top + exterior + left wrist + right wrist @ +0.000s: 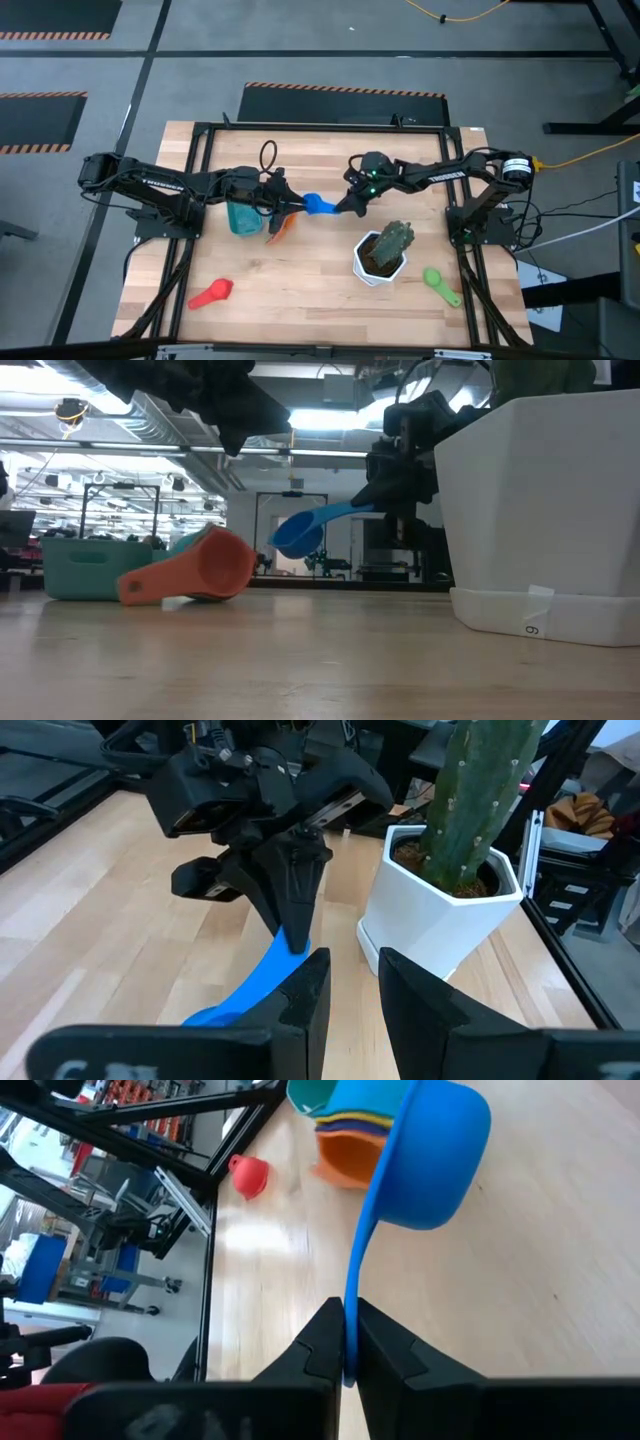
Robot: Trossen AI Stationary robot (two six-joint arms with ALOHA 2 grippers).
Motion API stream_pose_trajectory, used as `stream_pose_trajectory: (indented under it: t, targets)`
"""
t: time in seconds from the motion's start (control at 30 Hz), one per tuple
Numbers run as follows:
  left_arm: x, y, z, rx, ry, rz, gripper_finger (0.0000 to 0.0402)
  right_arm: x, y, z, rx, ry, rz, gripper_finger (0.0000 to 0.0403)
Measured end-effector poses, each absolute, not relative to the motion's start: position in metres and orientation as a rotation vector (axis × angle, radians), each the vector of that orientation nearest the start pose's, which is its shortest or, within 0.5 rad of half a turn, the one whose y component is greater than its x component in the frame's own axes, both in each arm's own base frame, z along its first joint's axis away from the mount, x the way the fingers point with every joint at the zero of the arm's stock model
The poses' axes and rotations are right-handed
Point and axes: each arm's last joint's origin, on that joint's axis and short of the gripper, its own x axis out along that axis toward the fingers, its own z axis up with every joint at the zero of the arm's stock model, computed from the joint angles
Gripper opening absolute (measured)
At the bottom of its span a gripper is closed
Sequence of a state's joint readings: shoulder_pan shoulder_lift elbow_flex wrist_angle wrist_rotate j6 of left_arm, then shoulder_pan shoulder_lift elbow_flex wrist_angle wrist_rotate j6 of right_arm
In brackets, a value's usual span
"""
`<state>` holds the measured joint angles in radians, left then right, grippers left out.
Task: Nest measuring cups in basket
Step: Stack the blue measuring cup on top of the orange measuring cup
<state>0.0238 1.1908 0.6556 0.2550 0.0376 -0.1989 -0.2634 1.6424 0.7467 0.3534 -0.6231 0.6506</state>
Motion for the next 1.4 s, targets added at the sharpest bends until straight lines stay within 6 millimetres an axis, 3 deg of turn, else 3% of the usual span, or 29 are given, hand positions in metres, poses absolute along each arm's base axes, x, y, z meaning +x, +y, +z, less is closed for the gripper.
stream_pose_trajectory:
  t: [1.13, 1.4]
  targets:
    - [0.2563, 0.0050, 0.2486, -0.207, 0.281, 0.014, 0.0081, 0.3116, -0.0671, 0.1673, 0.874, 0.574, 0.156, 0.0025]
    - [0.2563, 0.0049, 0.2486, -0.207, 0.281, 0.014, 0.0081, 0.3127, -0.0648, 0.1733, 0.849, 0.544, 0.291, 0.0017]
